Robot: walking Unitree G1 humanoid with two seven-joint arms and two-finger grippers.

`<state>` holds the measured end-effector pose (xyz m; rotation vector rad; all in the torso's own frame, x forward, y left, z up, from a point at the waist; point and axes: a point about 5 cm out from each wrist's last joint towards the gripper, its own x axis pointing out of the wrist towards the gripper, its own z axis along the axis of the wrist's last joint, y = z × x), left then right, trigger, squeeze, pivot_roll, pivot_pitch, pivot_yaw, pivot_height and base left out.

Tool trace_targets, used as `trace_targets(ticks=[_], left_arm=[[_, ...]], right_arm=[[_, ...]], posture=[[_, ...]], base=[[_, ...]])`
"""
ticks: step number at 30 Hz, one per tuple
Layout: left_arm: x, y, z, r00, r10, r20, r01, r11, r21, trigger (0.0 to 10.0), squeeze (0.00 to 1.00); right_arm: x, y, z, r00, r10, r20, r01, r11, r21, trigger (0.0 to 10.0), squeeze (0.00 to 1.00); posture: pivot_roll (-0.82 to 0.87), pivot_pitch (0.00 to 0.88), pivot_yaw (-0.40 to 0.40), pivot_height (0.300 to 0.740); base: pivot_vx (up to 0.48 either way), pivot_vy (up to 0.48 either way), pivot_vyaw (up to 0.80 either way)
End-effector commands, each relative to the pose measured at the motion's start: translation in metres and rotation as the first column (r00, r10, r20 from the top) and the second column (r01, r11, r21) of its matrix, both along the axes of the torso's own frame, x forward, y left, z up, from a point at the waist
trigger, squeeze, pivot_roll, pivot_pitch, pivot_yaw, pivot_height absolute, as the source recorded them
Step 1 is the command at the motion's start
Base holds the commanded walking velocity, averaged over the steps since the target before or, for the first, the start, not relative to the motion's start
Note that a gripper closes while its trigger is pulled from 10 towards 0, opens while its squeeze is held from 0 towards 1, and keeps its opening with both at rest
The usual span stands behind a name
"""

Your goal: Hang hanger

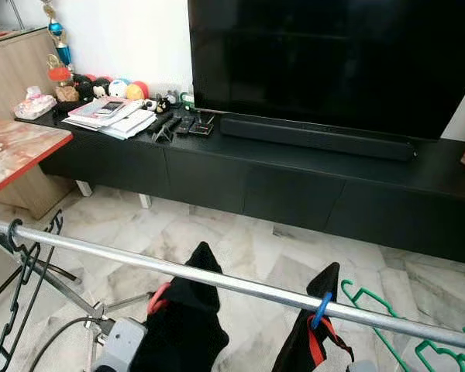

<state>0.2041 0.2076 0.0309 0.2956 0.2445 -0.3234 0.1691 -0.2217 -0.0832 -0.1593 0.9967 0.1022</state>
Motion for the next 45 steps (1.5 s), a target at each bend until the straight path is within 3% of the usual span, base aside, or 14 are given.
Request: trace_targets(ticks=[1, 8, 13, 27, 28, 29, 30, 39, 41, 43, 45], left_arm=[[0.008, 0.004, 0.025, 0.99, 0.005, 0.14, -0.003, 1.0, -0.018, 10.0, 0.0], [0.012, 0.001, 0.031, 0.986, -0.012, 0.169, 0.015, 1.0, -0.021, 10.0, 0.0], [0.016, 0.004, 0.026, 0.991, 0.036, 0.129, -0.034, 0.999, -0.017, 10.0, 0.0], [0.023, 0.007, 0.0, 0.974, 0.205, -0.092, -0.213, 0.973, -0.089, 10.0, 0.0], [0.021, 0.004, -0.005, 0.973, 0.199, -0.117, -0.211, 0.972, -0.105, 10.0, 0.39], [0.02, 0.003, -0.006, 0.972, 0.198, -0.127, -0.213, 0.97, -0.114, 10.0, 0.39], [0.019, 0.003, -0.007, 0.972, 0.196, -0.131, -0.212, 0.97, -0.116, 10.0, 1.0], [0.012, 0.002, 0.007, 0.967, 0.252, -0.027, -0.251, 0.942, -0.223, 10.0, 1.0], [0.0, 0.004, 0.013, 0.958, 0.285, 0.014, -0.272, 0.926, -0.264, 10.0, 1.0], [-0.006, 0.005, 0.011, 0.958, 0.286, 0.014, -0.272, 0.926, -0.261, 10.0, 1.0], [-0.023, 0.008, 0.003, 0.96, 0.281, -0.016, -0.277, 0.933, -0.231, 10.0, 1.0]], right_arm=[[-0.003, -0.002, -0.001, 1.0, 0.007, -0.017, -0.007, 1.0, -0.008, 10.0, 0.0], [-0.003, -0.002, -0.001, 1.0, 0.006, -0.015, -0.006, 1.0, -0.011, 10.0, 0.0], [-0.003, -0.002, -0.001, 1.0, 0.005, -0.014, -0.005, 1.0, -0.011, 10.0, 0.0], [-0.004, -0.001, -0.002, 1.0, 0.005, -0.017, -0.005, 1.0, -0.01, 10.0, 0.0], [-0.004, -0.001, -0.002, 1.0, 0.006, -0.017, -0.006, 1.0, -0.01, 10.0, 0.0], [-0.004, -0.001, -0.002, 1.0, 0.006, -0.018, -0.006, 1.0, -0.009, 10.0, 0.0], [-0.005, -0.001, -0.002, 1.0, 0.006, -0.018, -0.006, 1.0, -0.009, 10.0, 0.0], [-0.005, -0.001, -0.002, 1.0, 0.0, -0.017, 0.0, 1.0, -0.008, 10.0, 0.0], [-0.005, -0.001, -0.002, 1.0, -0.001, -0.016, 0.001, 1.0, -0.009, 10.0, 0.0], [-0.005, -0.001, -0.002, 1.0, -0.001, -0.016, 0.001, 1.0, -0.009, 10.0, 0.0], [-0.004, -0.001, -0.002, 1.0, -0.002, -0.015, 0.001, 1.0, -0.011, 10.0, 0.0]], posture=[[0.14, 0.054, -0.029, 0.74], [0.14, 0.054, -0.028, 0.74], [0.14, 0.053, -0.028, 0.74], [0.13, 0.039, -0.024, 0.74], [0.13, 0.037, -0.022, 0.74], [0.13, 0.035, -0.022, 0.74], [0.13, 0.033, -0.022, 0.74], [0.14, 0.042, -0.018, 0.74], [0.14, 0.044, -0.02, 0.74], [0.14, 0.047, -0.021, 0.74], [0.14, 0.05, -0.023, 0.74]], base=[[0.0, 0.0, 0.0], [0.0, 0.0, 0.0], [0.0, 0.0, 0.0], [0.0, 0.0, 0.0], [0.0, 0.0, 0.0], [0.0, 0.0, 0.0], [0.0, 0.0, 0.0], [0.0, 0.0, 0.0], [0.0, 0.0, 0.0], [0.0, 0.0, 0.0], [0.0, 0.0, 0.0]])
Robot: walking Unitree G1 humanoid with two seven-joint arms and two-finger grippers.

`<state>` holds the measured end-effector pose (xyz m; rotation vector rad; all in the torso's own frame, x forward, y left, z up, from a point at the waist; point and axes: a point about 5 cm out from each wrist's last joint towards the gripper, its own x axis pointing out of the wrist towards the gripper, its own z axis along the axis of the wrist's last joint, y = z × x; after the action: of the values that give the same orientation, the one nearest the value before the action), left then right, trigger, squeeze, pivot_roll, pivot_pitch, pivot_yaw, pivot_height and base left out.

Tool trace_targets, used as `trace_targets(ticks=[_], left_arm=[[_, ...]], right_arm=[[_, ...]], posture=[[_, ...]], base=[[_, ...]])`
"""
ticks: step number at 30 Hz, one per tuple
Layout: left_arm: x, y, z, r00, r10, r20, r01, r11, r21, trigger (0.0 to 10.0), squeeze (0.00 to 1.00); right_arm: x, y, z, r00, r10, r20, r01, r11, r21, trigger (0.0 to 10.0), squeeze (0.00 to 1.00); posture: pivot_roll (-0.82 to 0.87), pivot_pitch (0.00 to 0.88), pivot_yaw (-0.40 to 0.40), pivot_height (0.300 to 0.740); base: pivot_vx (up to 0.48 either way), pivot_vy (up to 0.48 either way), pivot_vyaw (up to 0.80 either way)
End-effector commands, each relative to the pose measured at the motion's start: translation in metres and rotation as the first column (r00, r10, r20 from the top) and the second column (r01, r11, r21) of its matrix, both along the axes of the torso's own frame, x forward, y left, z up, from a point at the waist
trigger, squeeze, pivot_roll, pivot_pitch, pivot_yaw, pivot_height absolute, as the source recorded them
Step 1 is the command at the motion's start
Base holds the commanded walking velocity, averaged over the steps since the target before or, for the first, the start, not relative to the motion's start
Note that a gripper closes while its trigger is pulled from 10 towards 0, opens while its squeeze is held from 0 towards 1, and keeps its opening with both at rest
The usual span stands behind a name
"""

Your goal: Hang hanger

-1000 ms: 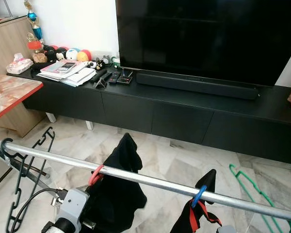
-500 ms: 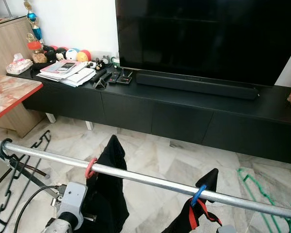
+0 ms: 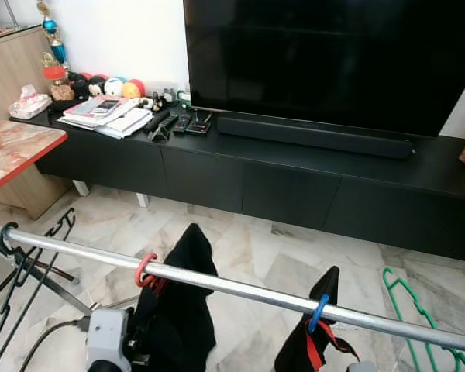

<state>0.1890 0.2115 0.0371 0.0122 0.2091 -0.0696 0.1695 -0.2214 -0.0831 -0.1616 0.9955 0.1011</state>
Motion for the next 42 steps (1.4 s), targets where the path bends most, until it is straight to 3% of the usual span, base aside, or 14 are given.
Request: trace_targets(ticks=[1, 9, 14, 15, 16, 17, 18, 20, 22, 25, 33, 36, 40, 42], left_arm=[[-0.012, 0.005, -0.005, 1.0, 0.002, -0.028, -0.001, 1.0, 0.028, 10.0, 1.0], [-0.048, 0.028, -0.039, 0.98, 0.042, -0.195, -0.021, 0.994, 0.105, 10.0, 1.0], [-0.059, 0.039, -0.059, 0.95, 0.101, -0.294, -0.073, 0.992, 0.103, 10.0, 1.0], [-0.063, 0.041, -0.066, 0.938, 0.112, -0.329, -0.082, 0.991, 0.103, 10.0, 0.91], [-0.068, 0.042, -0.074, 0.919, 0.112, -0.377, -0.079, 0.992, 0.102, 10.0, 0.09], [-0.071, 0.043, -0.079, 0.906, 0.111, -0.408, -0.076, 0.992, 0.101, 10.0, 0.09], [-0.076, 0.04, -0.087, 0.887, 0.086, -0.453, -0.047, 0.994, 0.097, 10.0, 0.0], [-0.078, 0.038, -0.091, 0.876, 0.069, -0.478, -0.028, 0.995, 0.091, 10.0, 0.0], [-0.086, 0.034, -0.109, 0.819, 0.064, -0.57, -0.018, 0.996, 0.087, 10.0, 0.0], [-0.087, 0.034, -0.116, 0.791, 0.086, -0.606, -0.041, 0.995, 0.087, 10.0, 0.0], [-0.07, 0.021, -0.13, 0.715, 0.094, -0.693, 0.004, 0.99, 0.138, 10.0, 0.0], [-0.062, 0.018, -0.129, 0.716, 0.101, -0.691, 0.0, 0.99, 0.144, 10.0, 0.0], [-0.031, 0.004, -0.124, 0.741, 0.087, -0.666, 0.025, 0.987, 0.156, 10.0, 0.0], [-0.029, 0.002, -0.123, 0.741, 0.088, -0.665, 0.028, 0.986, 0.162, 10.0, 0.0]], right_arm=[[-0.004, -0.002, -0.002, 1.0, -0.002, -0.015, 0.002, 1.0, -0.008, 10.0, 0.0], [-0.003, -0.002, -0.001, 1.0, -0.003, -0.012, 0.003, 1.0, -0.009, 10.0, 0.0], [-0.003, -0.001, -0.001, 1.0, -0.008, -0.01, 0.008, 1.0, -0.008, 10.0, 0.0], [-0.003, -0.001, -0.001, 1.0, -0.009, -0.01, 0.009, 1.0, -0.009, 10.0, 0.0], [-0.002, -0.001, -0.001, 1.0, -0.009, -0.01, 0.009, 1.0, -0.009, 10.0, 0.0], [-0.002, -0.001, -0.001, 1.0, -0.01, -0.01, 0.009, 1.0, -0.009, 10.0, 0.0], [-0.002, -0.001, -0.001, 1.0, -0.01, -0.01, 0.01, 1.0, -0.008, 10.0, 0.0], [-0.002, -0.001, -0.001, 1.0, -0.01, -0.01, 0.01, 1.0, -0.007, 10.0, 0.0], [-0.003, -0.001, -0.001, 1.0, -0.012, -0.01, 0.012, 1.0, -0.008, 10.0, 0.0], [-0.003, 0.0, -0.002, 1.0, -0.012, -0.011, 0.012, 1.0, -0.008, 10.0, 0.0], [-0.006, -0.001, -0.003, 0.998, -0.059, -0.011, 0.06, 0.998, 0.004, 10.0, 0.0], [-0.007, 0.0, -0.004, 0.997, -0.079, -0.009, 0.079, 0.997, 0.013, 10.0, 0.0], [-0.01, 0.002, -0.005, 0.99, -0.143, -0.006, 0.143, 0.989, 0.045, 10.0, 0.0], [-0.01, 0.002, -0.005, 0.99, -0.143, -0.008, 0.143, 0.989, 0.045, 10.0, 0.0]], posture=[[0.14, 0.05, -0.023, 0.74], [0.15, 0.047, -0.023, 0.74], [0.15, 0.043, -0.021, 0.74], [0.15, 0.043, -0.021, 0.74], [0.15, 0.043, -0.021, 0.74], [0.15, 0.043, -0.021, 0.74], [0.14, 0.042, -0.022, 0.74], [0.15, 0.04, -0.021, 0.74], [0.14, 0.033, -0.021, 0.74], [0.14, 0.027, -0.024, 0.74], [0.14, 0.0, -0.026, 0.74], [0.12, 0.0, -0.016, 0.74], [0.11, 0.0, -0.012, 0.74], [0.11, 0.0, -0.009, 0.74]], base=[[0.0, 0.0, 0.0], [0.0, 0.0, 0.0], [0.0, 0.0, 0.0], [0.0, 0.0, 0.0], [0.0, 0.0, 0.0], [0.0, 0.0, 0.0], [0.0, 0.0, 0.0], [0.0, 0.0, 0.0], [0.0, 0.0, 0.0], [0.0, 0.0, 0.0], [0.0, 0.0, 0.0], [0.0, 0.0, 0.0], [0.0, 0.0, 0.0], [0.0, 0.0, 0.0]])
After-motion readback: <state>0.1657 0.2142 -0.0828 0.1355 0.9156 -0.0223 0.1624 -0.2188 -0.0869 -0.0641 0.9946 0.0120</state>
